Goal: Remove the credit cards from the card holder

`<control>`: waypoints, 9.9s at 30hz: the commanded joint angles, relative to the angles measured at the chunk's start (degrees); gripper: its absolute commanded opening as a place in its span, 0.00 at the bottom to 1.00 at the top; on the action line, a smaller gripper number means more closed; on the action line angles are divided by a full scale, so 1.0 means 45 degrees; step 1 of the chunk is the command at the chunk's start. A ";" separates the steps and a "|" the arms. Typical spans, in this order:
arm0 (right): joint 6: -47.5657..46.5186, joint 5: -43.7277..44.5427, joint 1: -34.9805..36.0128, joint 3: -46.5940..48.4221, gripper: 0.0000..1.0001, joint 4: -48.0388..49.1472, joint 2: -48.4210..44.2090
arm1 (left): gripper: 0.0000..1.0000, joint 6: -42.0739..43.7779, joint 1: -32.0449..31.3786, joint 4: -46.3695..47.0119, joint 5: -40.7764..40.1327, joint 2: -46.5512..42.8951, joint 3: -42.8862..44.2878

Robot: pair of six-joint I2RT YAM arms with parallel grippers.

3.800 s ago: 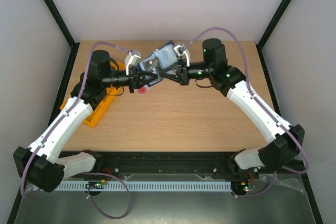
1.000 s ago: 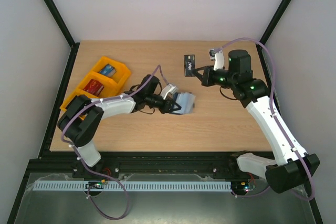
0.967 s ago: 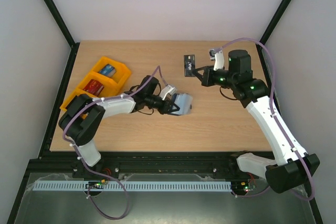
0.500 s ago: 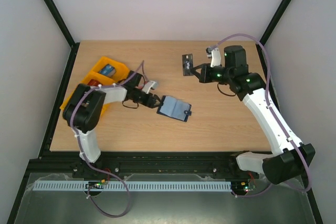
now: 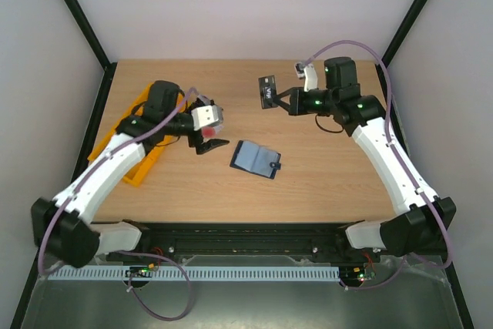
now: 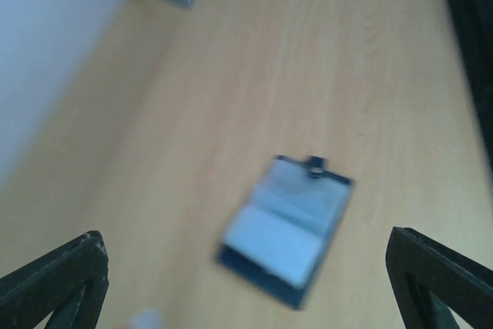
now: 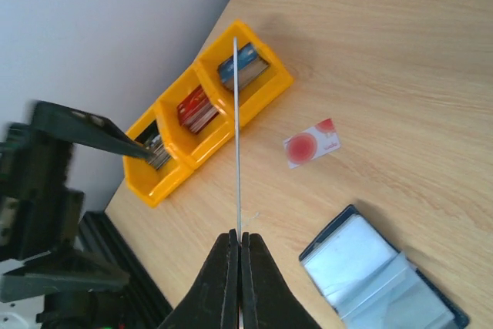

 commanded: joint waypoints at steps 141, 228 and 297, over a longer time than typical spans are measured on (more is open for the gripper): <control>0.1569 0.1335 0.0981 0.3096 0.99 -0.1220 0.2803 | 0.82 -0.0517 0.6580 -0.8103 -0.9336 0.4724 0.4781; 0.3708 0.0424 0.2043 -0.3684 0.27 0.2989 0.6327 | 0.52 -0.8197 -0.1950 -0.3461 -0.2583 1.1159 0.4416; -0.1087 -0.3462 -0.0987 -0.2049 0.89 0.5511 -0.2834 | 0.02 -0.5087 -0.1255 -0.5240 0.2385 0.3517 1.2574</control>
